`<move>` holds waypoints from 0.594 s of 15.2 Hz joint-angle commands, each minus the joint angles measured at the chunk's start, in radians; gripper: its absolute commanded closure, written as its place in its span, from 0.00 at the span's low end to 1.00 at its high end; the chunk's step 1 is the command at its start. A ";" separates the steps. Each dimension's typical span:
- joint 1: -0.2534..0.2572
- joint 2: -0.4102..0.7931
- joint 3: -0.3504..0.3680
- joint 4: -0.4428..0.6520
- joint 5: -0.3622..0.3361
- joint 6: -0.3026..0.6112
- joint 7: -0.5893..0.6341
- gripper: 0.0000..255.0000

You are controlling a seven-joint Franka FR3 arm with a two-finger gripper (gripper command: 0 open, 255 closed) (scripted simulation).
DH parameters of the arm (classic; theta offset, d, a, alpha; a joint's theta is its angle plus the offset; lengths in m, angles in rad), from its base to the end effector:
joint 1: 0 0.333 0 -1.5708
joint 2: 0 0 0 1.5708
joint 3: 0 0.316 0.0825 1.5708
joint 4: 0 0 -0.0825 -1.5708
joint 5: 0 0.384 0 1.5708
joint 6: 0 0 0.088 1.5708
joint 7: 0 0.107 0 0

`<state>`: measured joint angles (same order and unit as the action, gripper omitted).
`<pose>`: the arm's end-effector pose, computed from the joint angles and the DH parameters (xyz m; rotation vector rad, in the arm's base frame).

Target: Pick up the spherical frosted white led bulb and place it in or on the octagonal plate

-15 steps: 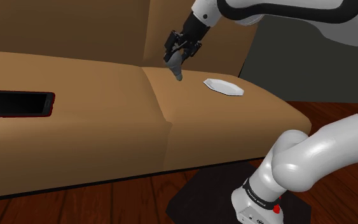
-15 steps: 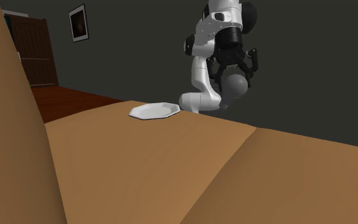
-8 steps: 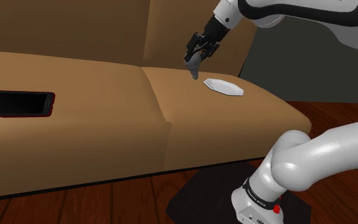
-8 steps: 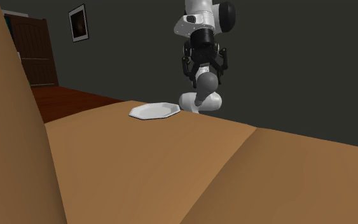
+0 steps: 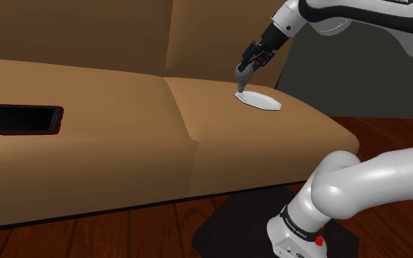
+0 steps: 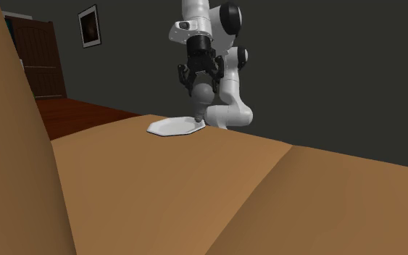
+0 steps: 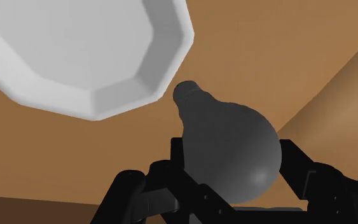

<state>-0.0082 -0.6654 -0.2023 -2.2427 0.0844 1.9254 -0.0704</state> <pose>0.3660 -0.0946 0.6368 -2.9228 0.1975 -0.5327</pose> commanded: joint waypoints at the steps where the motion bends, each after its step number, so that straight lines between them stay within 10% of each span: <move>1: -0.013 -0.003 -0.047 0.013 -0.013 -0.022 -0.051 1.00; 9: -0.047 -0.014 -0.172 0.021 -0.049 -0.054 -0.187 1.00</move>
<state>-0.0532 -0.6765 -0.3691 -2.2101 0.0374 1.8637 -0.2513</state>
